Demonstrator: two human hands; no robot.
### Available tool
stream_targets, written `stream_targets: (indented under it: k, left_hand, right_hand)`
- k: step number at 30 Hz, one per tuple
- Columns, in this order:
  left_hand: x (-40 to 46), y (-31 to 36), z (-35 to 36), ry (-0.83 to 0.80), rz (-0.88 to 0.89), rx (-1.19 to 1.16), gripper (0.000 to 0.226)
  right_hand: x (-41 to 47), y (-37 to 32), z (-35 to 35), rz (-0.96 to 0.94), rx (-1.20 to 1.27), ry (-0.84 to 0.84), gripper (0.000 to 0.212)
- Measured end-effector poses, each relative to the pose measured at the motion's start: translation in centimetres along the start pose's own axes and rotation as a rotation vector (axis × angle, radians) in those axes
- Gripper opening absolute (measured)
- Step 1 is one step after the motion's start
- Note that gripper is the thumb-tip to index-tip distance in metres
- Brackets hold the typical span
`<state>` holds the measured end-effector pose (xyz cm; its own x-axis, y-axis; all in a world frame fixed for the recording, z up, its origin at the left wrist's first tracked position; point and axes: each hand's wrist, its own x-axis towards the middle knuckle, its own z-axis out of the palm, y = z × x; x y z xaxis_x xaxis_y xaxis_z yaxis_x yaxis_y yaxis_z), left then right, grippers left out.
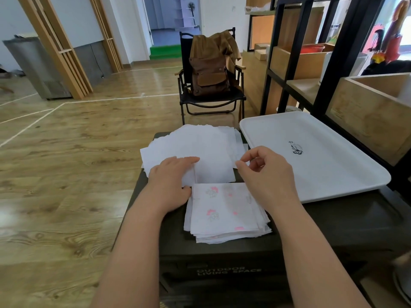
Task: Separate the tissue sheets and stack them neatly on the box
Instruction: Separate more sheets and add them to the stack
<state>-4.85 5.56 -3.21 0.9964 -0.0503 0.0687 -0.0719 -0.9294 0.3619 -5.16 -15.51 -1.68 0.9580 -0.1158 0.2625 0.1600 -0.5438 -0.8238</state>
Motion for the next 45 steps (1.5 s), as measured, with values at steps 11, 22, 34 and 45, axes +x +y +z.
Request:
stream_targets:
  k: [11, 22, 34, 45]
  left_hand:
    - [0.4, 0.4, 1.0, 0.232, -0.080, -0.120, 0.058]
    - [1.5, 3.5, 2.0, 0.144, -0.389, -0.032, 0.041]
    - [1.3, 3.2, 2.3, 0.188, -0.400, -0.064, 0.038]
    - [1.4, 3.3, 2.4, 0.207, -0.398, -0.099, 0.028]
  right_hand:
    - [-0.1, 0.1, 0.3, -0.030, -0.007, -0.025, 0.011]
    - [-0.3, 0.1, 0.8, -0.040, 0.006, -0.036, 0.012]
    - [-0.2, 0.2, 0.5, -0.039, 0.014, -0.049, 0.011]
    - [0.0, 0.3, 0.6, -0.023, 0.010, -0.063, 0.008]
